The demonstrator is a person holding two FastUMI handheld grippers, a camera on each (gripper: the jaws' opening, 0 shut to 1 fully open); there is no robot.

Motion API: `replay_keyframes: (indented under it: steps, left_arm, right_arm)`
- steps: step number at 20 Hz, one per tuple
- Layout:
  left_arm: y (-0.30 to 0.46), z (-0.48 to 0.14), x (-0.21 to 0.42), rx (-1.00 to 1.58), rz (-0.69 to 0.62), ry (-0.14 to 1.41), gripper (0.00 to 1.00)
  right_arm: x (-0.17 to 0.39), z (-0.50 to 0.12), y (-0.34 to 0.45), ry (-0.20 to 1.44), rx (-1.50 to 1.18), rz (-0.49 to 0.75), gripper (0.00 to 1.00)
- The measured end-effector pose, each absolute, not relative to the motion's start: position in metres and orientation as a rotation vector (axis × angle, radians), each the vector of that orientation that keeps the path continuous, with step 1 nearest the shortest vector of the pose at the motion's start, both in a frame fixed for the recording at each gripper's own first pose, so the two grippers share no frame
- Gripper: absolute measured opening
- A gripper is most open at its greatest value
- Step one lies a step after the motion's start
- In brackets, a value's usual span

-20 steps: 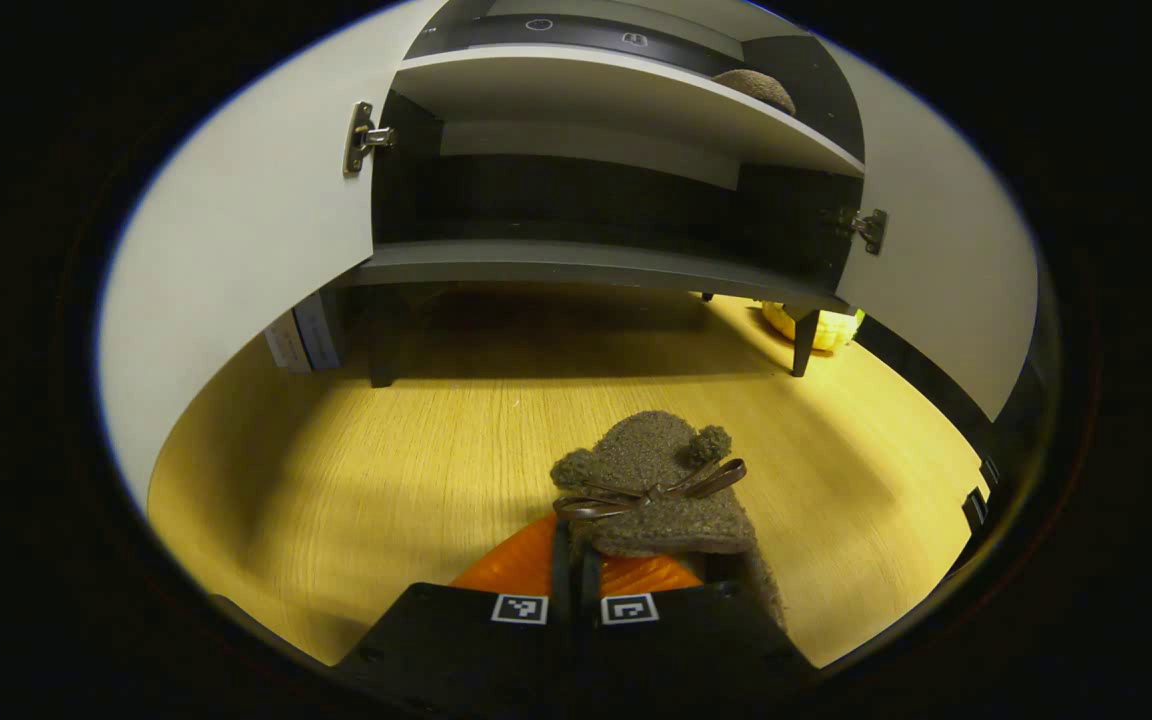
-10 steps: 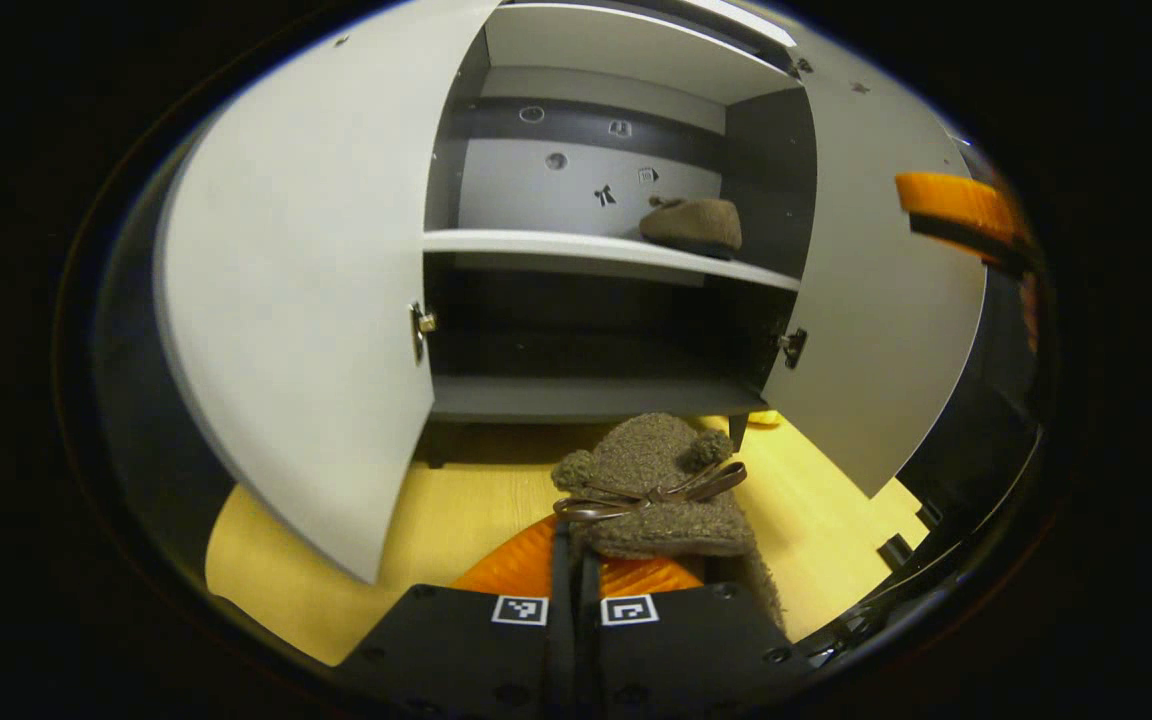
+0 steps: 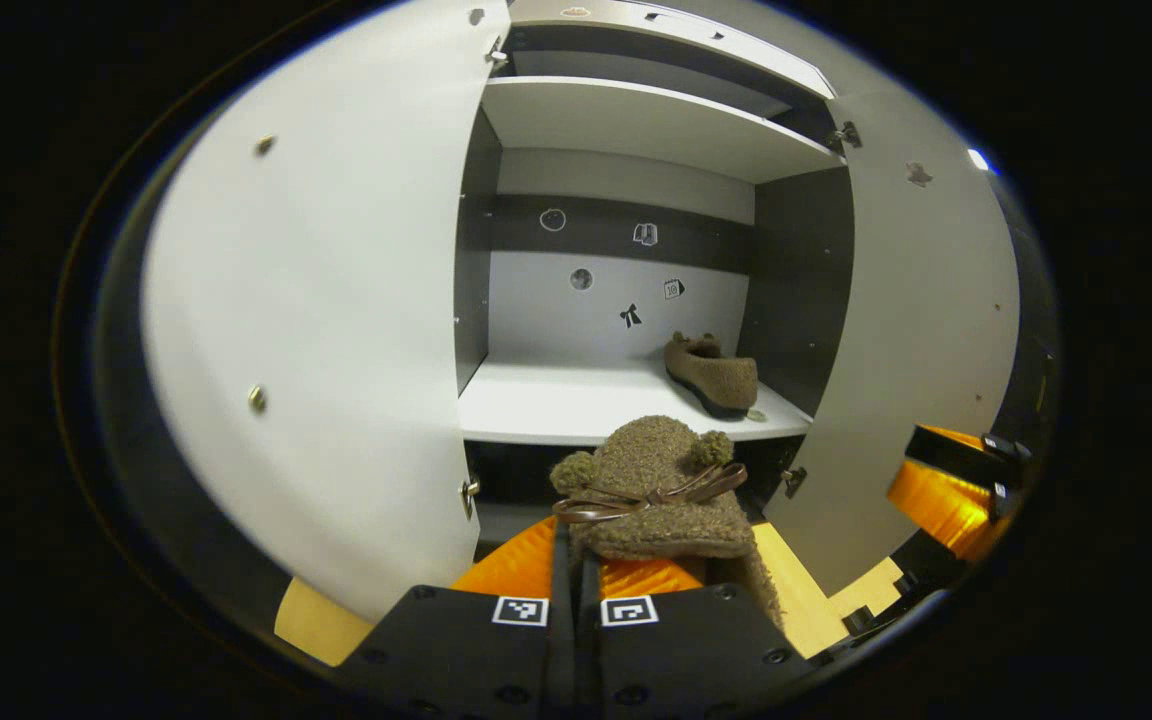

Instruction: Grab one shoe with the right hand and put it into the shoe cabinet, grab the other shoe with the left hand and put it into the shoe cabinet; then close the right door with the right hand and the left door with the left hand.

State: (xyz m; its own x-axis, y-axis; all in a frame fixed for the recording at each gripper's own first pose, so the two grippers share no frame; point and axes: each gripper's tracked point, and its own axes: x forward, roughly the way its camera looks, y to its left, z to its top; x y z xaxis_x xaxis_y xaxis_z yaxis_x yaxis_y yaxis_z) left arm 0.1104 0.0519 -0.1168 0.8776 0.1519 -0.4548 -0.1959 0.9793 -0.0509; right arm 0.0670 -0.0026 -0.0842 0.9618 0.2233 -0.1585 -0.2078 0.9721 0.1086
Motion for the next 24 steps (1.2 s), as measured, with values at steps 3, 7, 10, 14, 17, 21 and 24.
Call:
replay_keyframes:
  steps: [3,7,10,14,17,21,24]
  left_arm:
    - [0.066,-0.097,0.179,-0.031,0.186,0.412,0.03]
    - [0.084,-0.09,0.262,-0.018,0.189,0.37,0.05]
    - [0.099,-0.114,0.308,0.007,0.215,0.408,0.05]
    - [0.117,-0.131,0.363,-0.15,0.238,0.417,0.05]
    - [0.146,-0.14,0.39,-0.124,0.296,0.449,0.05]
    - [0.151,-0.175,0.403,-0.108,0.322,0.529,0.05]
    - [0.15,-0.185,0.41,-0.095,0.314,0.542,0.05]
  right_arm:
    - [0.067,-0.078,-0.008,0.158,0.079,0.209,0.98]
    - [0.071,-0.077,-0.018,0.163,0.067,0.186,0.98]
    - [0.073,-0.077,-0.026,0.172,0.052,0.179,0.98]
    - [0.078,-0.078,-0.025,0.179,0.047,0.197,0.98]
    - [0.081,-0.083,-0.021,0.188,0.016,0.216,0.98]
    - [0.088,-0.082,-0.014,0.185,0.017,0.251,0.98]
    - [0.092,-0.082,-0.01,0.183,0.021,0.265,0.98]
